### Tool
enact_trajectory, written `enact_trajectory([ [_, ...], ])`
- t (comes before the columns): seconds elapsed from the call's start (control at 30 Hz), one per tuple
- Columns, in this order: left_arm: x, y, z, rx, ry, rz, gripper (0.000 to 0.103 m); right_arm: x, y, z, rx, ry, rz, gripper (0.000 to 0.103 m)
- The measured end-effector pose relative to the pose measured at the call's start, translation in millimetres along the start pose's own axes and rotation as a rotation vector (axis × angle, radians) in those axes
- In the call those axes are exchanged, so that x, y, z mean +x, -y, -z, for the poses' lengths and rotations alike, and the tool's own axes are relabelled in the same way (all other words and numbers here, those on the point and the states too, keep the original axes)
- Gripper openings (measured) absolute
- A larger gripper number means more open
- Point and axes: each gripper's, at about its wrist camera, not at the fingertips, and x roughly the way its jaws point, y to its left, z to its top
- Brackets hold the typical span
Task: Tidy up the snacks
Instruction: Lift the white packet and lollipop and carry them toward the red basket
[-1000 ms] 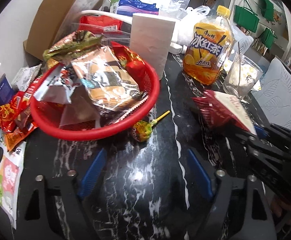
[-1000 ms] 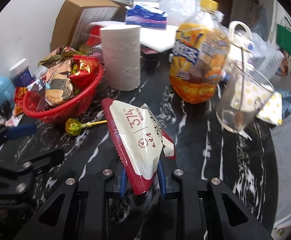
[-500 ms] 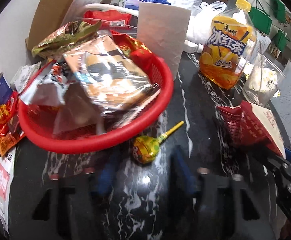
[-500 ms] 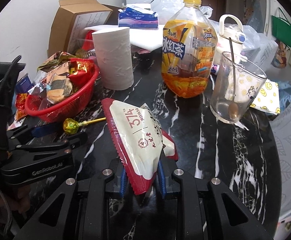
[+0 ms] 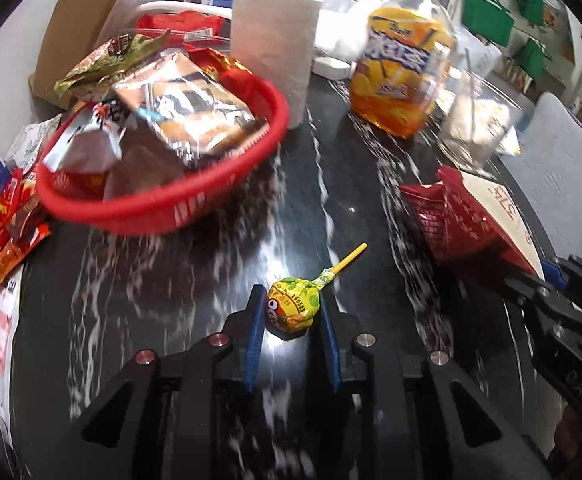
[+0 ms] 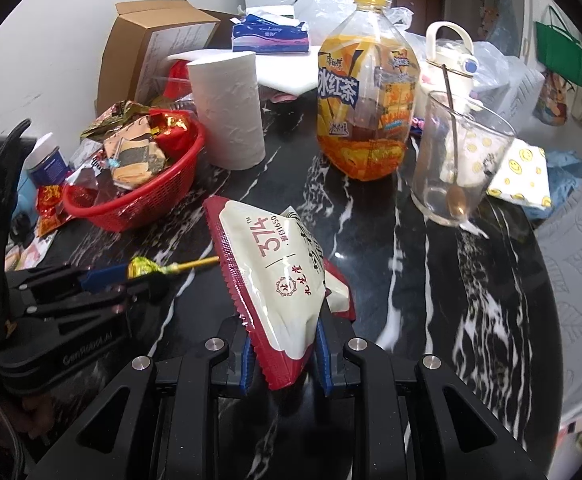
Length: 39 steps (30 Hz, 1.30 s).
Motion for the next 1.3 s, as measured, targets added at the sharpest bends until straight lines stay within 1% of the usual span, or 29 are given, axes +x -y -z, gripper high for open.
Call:
enact_trajectory([
  [0.37,-36.8,7.4,52.7,0.068,-0.031,0.024,0.025,-32.7,-18.5,42.5,0.005,-0.019,0.015,0.024],
  [0.53,-49.6,10.2,62.7,0.085,-0.034,0.038,0.025,-49.6,-26.6,63.6,0.016,-0.019,0.020,0.024],
  [0.7,-67.3,14.4,68.5,0.099,-0.007,0.050,0.025,-63.9,-28.4,74.2,0.041,-0.007,0.012,0.024],
  [0.9,-88.6,11.0,68.5,0.098,0.034,0.065,0.026,-76.5,-33.6,78.7,0.051,0.010,0.001,0.024],
  [1.07,-106.3,-1.0,66.9,0.076,0.077,0.072,0.025,-85.0,-45.1,74.4,0.033,0.037,-0.019,0.024],
  [1.3,-124.1,-25.1,60.7,0.031,0.125,0.044,0.025,-88.5,-67.9,57.5,-0.012,0.068,-0.067,0.024],
])
